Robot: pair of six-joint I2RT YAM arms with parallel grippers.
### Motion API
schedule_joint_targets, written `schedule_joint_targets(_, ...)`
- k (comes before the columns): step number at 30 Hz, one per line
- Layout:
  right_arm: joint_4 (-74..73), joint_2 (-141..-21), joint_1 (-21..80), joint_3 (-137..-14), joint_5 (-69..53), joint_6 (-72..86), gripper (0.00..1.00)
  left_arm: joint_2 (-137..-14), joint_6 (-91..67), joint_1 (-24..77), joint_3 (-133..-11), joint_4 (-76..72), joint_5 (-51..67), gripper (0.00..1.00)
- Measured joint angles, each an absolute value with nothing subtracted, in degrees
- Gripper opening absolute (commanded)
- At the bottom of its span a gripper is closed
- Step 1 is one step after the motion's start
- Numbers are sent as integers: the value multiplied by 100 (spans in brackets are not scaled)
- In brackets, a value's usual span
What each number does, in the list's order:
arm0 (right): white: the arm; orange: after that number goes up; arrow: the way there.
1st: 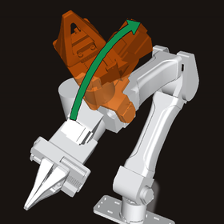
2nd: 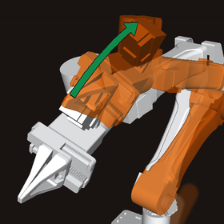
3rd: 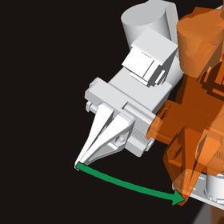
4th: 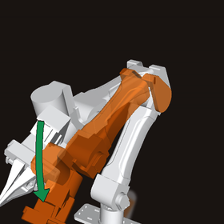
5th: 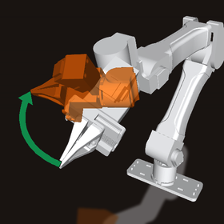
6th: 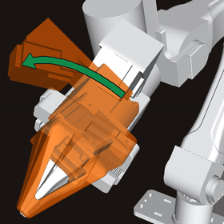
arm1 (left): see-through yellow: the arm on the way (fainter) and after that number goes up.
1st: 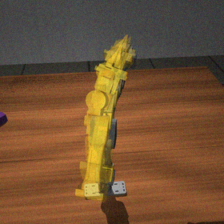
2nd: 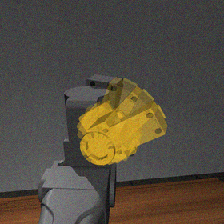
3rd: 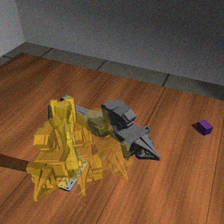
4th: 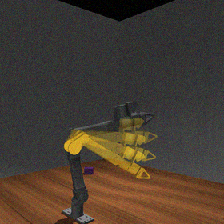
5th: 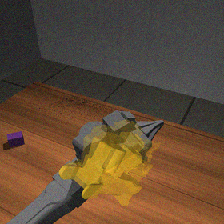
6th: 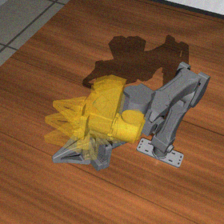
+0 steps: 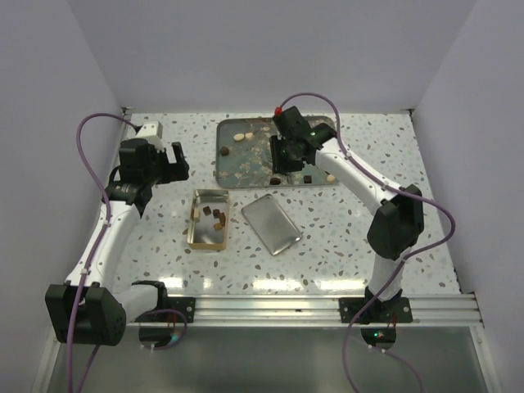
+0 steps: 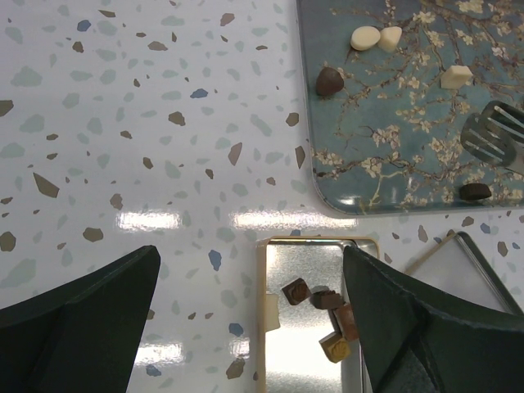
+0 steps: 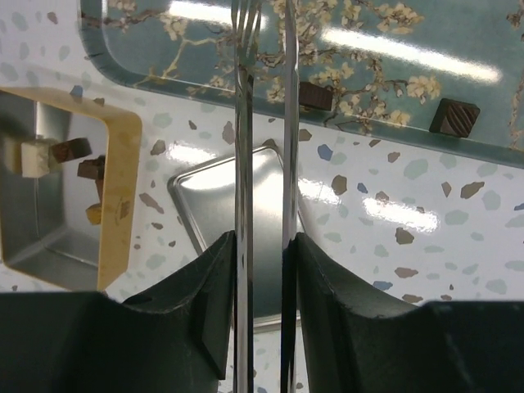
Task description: Pack the chocolate
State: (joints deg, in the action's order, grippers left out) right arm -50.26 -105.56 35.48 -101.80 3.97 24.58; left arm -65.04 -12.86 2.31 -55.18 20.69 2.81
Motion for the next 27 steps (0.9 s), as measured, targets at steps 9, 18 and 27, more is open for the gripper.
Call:
schedule_joint_targets(9,-4880,-11026,3363,-10121,666,2587,38,-6613,-1282,231,-5518,2069,276,100)
schedule_joint_targets(18,-4825,-11220,3214,-10121,703,2644,44,-6678,-1282,231,-5518,2071,276,100)
schedule_joint_targets(27,-4831,-11769,3103,-10366,646,2659,45,-6687,-1267,231,-5518,2071,268,100)
